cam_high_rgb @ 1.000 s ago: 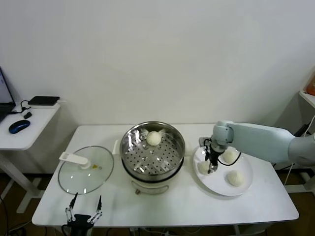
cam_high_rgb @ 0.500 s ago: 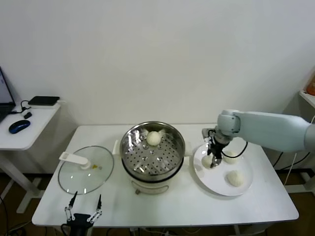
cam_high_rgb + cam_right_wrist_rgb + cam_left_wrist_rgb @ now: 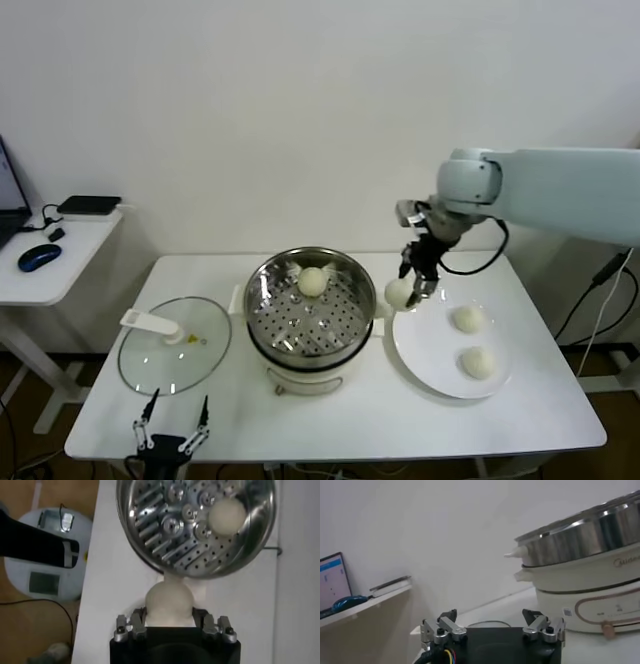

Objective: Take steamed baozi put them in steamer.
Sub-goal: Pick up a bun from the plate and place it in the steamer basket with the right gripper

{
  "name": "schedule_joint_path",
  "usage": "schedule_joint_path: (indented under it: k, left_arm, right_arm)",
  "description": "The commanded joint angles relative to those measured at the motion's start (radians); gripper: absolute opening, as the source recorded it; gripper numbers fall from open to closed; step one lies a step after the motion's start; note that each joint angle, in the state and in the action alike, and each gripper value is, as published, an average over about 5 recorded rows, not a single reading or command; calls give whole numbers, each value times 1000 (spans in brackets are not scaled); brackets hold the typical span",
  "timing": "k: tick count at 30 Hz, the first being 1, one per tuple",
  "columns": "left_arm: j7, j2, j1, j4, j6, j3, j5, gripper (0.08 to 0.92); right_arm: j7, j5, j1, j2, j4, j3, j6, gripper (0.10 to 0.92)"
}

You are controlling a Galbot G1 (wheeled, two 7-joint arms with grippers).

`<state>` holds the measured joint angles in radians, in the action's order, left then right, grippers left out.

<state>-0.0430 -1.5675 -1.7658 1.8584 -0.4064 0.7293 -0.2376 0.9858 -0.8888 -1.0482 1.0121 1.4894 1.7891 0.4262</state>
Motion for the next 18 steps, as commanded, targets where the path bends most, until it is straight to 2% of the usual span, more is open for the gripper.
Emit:
schedule_joint_path:
  k: [1, 10, 18]
  left_arm:
    - [-1, -4, 2, 0, 0, 0, -3, 823]
    - [-4, -10, -7, 6, 2, 8, -5, 823]
    - [-6, -16, -17, 13, 0, 5, -10, 823]
  right_arm:
    - [-10, -102, 17, 222, -91, -107, 27, 628]
    - [-19, -4, 229, 434, -353, -200, 20, 628]
    - [-15, 47, 319, 496, -428, -210, 10, 628]
